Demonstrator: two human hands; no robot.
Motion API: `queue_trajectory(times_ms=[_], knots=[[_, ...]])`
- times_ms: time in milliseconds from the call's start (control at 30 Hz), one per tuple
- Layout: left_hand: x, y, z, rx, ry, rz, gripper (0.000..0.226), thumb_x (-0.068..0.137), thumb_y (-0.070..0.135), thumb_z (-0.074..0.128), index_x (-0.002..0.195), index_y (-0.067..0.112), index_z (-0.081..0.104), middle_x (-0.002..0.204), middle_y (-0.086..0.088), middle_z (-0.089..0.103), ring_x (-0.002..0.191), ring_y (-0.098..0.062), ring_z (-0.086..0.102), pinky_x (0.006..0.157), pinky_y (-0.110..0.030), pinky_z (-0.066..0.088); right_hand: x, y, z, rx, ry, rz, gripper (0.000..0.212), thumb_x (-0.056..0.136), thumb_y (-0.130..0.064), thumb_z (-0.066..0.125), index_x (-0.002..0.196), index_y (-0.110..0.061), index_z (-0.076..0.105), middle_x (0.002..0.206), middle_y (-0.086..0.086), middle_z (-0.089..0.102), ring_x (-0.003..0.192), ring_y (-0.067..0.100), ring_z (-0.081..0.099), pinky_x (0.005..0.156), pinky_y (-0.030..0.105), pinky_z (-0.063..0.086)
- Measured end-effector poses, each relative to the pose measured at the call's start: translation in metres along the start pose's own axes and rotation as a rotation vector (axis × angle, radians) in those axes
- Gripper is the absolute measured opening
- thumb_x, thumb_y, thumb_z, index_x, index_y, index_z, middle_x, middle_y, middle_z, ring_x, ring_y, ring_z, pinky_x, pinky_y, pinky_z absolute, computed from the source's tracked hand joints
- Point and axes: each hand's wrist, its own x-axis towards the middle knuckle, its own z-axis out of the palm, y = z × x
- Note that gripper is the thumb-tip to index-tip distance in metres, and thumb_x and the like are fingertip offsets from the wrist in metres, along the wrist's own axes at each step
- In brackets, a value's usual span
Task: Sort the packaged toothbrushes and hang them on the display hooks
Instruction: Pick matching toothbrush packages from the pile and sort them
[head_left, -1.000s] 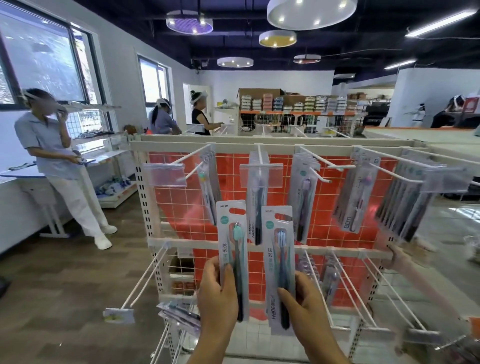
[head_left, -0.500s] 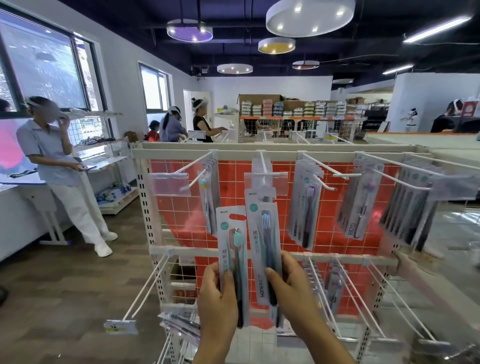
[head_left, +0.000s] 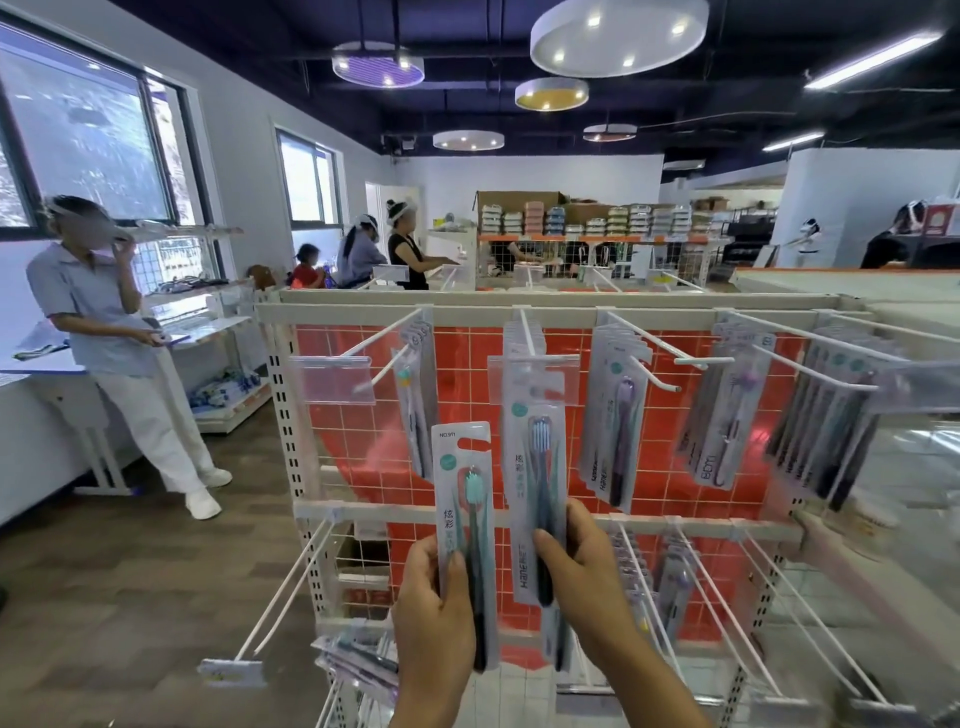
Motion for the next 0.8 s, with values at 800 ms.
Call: queue_trajectory(times_ms=[800], knots=[[0.02, -0.027, 0.01, 0.08, 0.013, -0.095, 0.011, 0.094, 0.044, 0.048, 0.091, 0.037, 0.056, 0.081, 0.006, 0.069, 0.078, -0.014, 0.067, 0.071, -0.038, 0.057, 0.103, 0.026, 0.01, -0.001, 0.019, 0.077, 0.007, 0.096, -0.016, 0.049, 0.098, -0.022, 0.045, 0.1, 0.015, 0.058, 0.088, 0.029, 0.06, 0.077, 0.049, 0.055]])
